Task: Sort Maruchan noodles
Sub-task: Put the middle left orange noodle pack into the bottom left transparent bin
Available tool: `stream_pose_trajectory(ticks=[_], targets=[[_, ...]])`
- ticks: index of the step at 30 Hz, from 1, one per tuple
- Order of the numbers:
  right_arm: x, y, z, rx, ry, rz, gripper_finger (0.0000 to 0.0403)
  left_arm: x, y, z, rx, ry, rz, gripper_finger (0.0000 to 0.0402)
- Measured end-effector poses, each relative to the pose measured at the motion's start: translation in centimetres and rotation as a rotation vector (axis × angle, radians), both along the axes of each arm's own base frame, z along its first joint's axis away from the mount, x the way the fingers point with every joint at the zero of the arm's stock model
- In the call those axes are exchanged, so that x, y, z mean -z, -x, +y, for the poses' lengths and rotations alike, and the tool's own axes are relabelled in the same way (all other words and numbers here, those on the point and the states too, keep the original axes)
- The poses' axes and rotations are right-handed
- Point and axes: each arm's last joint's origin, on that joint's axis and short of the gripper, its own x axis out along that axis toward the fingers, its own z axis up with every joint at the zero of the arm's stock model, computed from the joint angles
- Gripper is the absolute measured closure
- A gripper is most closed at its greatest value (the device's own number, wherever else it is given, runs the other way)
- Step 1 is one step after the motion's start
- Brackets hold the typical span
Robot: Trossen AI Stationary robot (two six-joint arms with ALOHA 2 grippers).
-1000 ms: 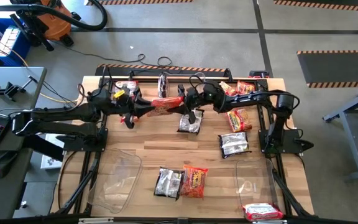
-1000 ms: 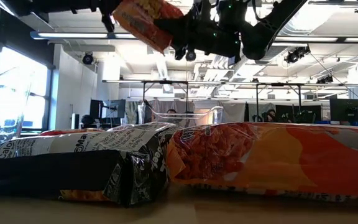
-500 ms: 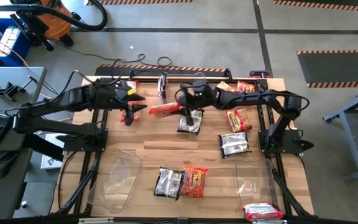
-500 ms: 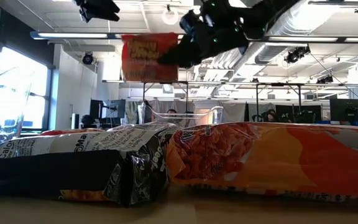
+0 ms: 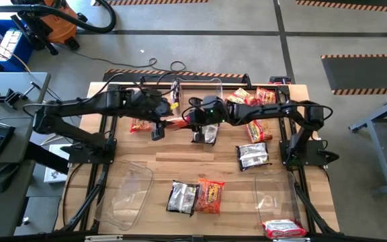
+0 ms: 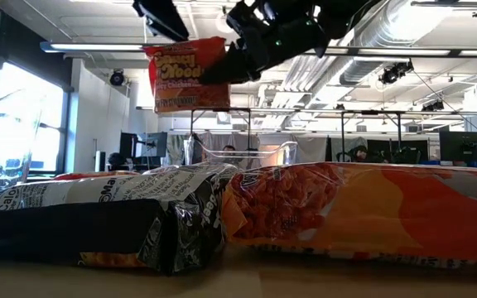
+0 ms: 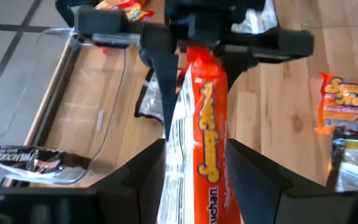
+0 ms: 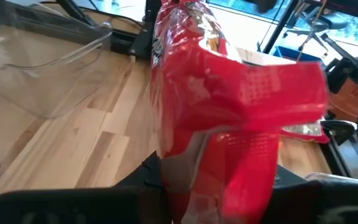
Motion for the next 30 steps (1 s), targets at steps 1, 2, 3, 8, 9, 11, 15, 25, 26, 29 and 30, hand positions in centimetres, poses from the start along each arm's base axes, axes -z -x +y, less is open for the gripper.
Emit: stream_pose_trajectory(ticks=[1,2,3,8,9,11,15,25,26,29,30], targets=[[0.0,0.0,0.1,-0.003,0.000,0.000,0.0312,-0.2,-0.3,0.0,0.009,0.009,-0.003,0.0242],[0.0,0.0,0.1,-0.003,0.001,0.000,0.0312,-0.3,-0.6,0.0,0.021,0.020,-0.006,0.0242],[0.0,0.0,0.1,-0.004,0.002,-0.001,0.0312,-0.3,-0.8,0.0,0.032,0.034,0.005,0.0242],[0.0,0.0,0.1,0.003,0.011,0.001,0.0312,0.4,-1.8,0.0,0.036,0.113,0.080,0.0226],[0.1,0.0,0.1,0.005,0.013,0.006,0.0312,0.6,-2.0,0.0,0.030,0.121,0.096,0.0218],[0.1,0.0,0.1,0.006,0.013,0.011,0.0312,0.7,-2.3,0.0,0.024,0.125,0.120,0.0201],[0.1,0.0,0.1,0.010,0.015,0.008,0.0312,0.7,-2.3,0.1,-0.014,0.083,0.146,0.0168],[-0.1,0.0,0.1,0.008,0.017,-0.008,0.0311,0.1,-2.2,0.3,-0.050,-0.007,0.165,0.0156],[-0.1,0.0,0.1,0.006,0.017,-0.011,0.0311,0.3,-2.4,0.3,-0.042,0.006,0.168,0.0156],[-0.2,-0.1,0.1,0.005,0.018,-0.016,0.0311,1.3,-3.3,0.3,-0.028,0.025,0.202,0.0156],[-0.2,-0.1,0.1,0.006,0.018,-0.018,0.0311,1.6,-3.6,0.4,-0.022,0.025,0.213,0.0156]])
